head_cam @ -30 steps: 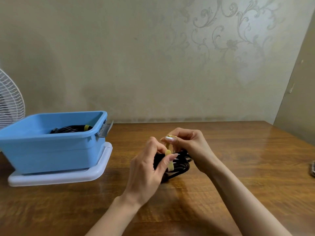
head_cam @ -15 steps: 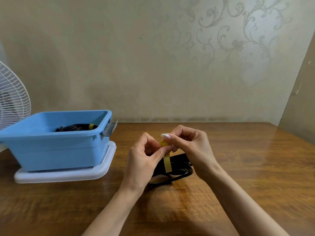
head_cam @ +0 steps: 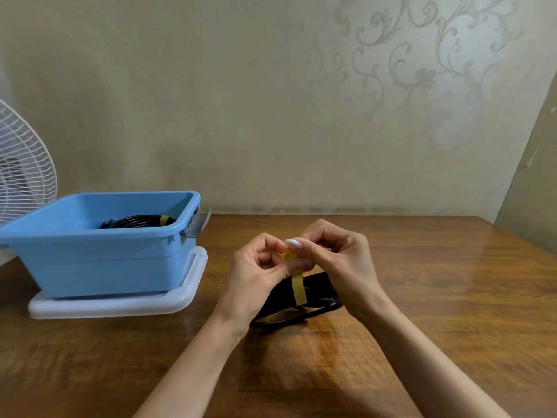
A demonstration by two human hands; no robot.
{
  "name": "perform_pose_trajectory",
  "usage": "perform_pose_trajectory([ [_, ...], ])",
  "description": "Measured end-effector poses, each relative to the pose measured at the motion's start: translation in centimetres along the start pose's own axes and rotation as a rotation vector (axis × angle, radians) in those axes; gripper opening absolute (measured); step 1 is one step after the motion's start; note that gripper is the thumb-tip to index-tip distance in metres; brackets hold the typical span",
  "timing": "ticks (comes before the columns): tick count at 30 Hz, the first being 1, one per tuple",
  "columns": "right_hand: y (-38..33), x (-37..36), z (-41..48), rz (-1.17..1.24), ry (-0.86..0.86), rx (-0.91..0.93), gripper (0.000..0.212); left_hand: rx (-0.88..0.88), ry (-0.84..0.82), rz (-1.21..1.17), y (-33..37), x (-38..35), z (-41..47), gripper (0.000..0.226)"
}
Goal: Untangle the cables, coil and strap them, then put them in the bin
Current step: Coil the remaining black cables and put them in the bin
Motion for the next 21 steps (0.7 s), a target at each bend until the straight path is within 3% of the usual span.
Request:
perform_pose_trajectory([
  [4, 0.3, 0.3, 0.2, 0.055, -0.076, -0.037, 0.015, -0.025, 0.055, 0.022, -0.1, 0.2, -0.1, 0.032],
  [9, 0.9, 1.1, 0.2, 0.104, -0.188, -0.148, 0.012, -0.011, 0.064, 0.043, -0.4, 0.6, 0.0, 0.043],
  [15, 1.5, 1.1, 0.2, 0.145, -0.159, -0.212, 0.013, 0.013, 0.041, 0.074, -0.7, 0.8, 0.1, 0.057],
  [21, 1.8, 1.1, 0.1, 0.213, -0.132, -0.211, 0.008, 0.007, 0.06, 0.099, -0.4, 1.0, 0.0, 0.054],
])
Point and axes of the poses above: each hand's wrist, its own z-axis towards the middle knuckle, its own x-axis out of the back of the hand, y = z × x, the point moved 6 cm from there along z, towards the middle knuckle, and after that the axes turned 14 degrees about -y, right-handed, at the moved point
